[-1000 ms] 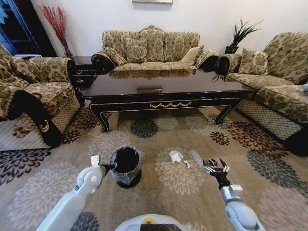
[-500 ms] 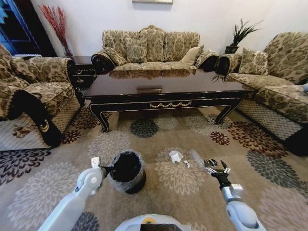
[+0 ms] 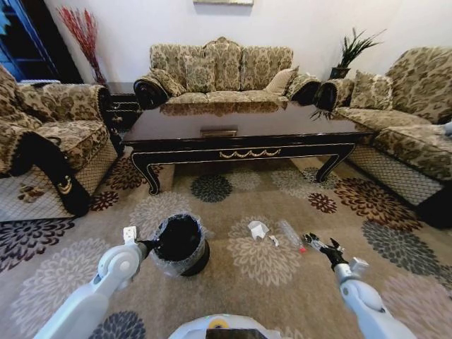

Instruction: Move to the front of the table and pick up the trash from the floor, then place it into the trash bin.

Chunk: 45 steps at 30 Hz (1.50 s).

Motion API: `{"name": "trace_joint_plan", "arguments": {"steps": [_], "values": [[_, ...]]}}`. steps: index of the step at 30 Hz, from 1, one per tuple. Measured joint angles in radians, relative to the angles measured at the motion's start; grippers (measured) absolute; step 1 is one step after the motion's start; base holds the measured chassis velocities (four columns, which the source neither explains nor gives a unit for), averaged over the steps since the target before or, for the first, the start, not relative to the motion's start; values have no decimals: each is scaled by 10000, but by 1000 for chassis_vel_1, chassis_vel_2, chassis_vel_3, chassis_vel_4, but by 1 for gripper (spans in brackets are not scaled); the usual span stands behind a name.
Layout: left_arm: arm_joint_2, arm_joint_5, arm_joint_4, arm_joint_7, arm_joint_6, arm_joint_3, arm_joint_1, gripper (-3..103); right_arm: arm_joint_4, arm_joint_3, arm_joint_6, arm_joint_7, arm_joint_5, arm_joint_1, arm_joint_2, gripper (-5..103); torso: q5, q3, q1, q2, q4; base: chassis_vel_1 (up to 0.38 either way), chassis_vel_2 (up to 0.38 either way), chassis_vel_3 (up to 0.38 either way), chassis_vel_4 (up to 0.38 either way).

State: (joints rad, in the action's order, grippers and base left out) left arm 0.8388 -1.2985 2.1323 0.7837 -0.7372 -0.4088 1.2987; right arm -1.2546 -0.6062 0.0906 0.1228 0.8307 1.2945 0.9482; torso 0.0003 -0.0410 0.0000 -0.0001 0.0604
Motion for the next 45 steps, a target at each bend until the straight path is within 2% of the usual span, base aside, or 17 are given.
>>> {"name": "trace_joint_plan", "arguments": {"steps": [3,10,18,26,38,40,42,43,45], "values": [[10,-10,147,97,3,-102,179,2,1252,535,203,366,-107,-927,-125,100,-3,0,0,0,-1,0,0,0,0],[-205,-230,689,104,3,-424,619,2,3049,914,262,575,1,-2215,-155,100,-3,0,0,1,-1,0,0,0,0],[-587,-506,1061,260,8,-457,548,2,4920,1307,319,845,-229,-3374,208,100,-2,0,0,0,1,0,0,0,0],[-546,-509,1250,314,10,-514,706,2,5332,1318,238,892,-345,-3658,470,100,-1,0,0,0,-1,0,0,0,0],[-491,-587,1452,325,22,-700,532,2,6238,1073,-287,698,-287,-4300,788,100,-3,0,0,1,-2,0,0,0,0],[-495,-586,1502,339,22,-694,546,2,6514,1026,-342,699,-331,-4500,883,103,-2,0,0,1,-1,0,0,0,0],[-495,-597,1538,340,22,-707,586,2,6652,983,-400,702,-340,-4598,956,95,-4,0,0,1,-1,0,0,0,0],[-495,-597,1538,340,22,-707,586,2,6652,983,-400,702,-340,-4598,956,95,-4,0,0,1,-1,0,0,0,0],[-488,-598,1572,347,22,-732,623,2,6709,961,-435,716,-382,-4629,1036,85,-2,0,0,1,-1,0,0,0,0]]}}
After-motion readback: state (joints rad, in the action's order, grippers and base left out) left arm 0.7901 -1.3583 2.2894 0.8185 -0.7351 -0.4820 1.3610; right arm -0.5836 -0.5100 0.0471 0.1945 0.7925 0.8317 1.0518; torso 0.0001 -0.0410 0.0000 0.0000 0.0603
